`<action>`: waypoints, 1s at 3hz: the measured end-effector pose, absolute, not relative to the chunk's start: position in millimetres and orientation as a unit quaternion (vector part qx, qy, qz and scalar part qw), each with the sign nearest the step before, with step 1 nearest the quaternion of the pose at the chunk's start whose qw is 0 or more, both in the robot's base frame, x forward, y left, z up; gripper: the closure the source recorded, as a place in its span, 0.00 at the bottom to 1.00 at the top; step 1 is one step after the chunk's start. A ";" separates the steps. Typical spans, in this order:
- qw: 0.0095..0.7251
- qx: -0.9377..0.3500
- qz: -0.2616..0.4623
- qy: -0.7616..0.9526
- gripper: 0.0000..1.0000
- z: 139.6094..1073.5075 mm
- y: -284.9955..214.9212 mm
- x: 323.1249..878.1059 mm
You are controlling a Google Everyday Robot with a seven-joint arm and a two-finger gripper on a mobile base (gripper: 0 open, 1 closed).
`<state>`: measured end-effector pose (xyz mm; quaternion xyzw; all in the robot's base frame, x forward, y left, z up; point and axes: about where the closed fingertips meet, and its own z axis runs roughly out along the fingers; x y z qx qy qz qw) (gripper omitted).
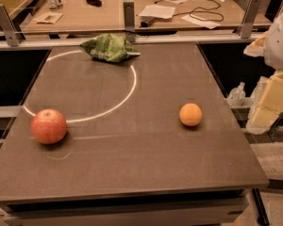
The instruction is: Move orange near green jalapeno chip bag
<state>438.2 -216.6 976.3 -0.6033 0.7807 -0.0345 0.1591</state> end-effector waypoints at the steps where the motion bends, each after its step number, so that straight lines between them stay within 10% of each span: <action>1: 0.159 -0.603 -0.034 0.781 0.00 976.3 -216.6 438.2; 3: 0.220 -0.557 0.047 0.799 0.00 968.4 -228.7 439.1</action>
Offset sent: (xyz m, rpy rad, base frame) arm 0.0021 -0.0061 -0.0011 0.1990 0.0522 -0.0565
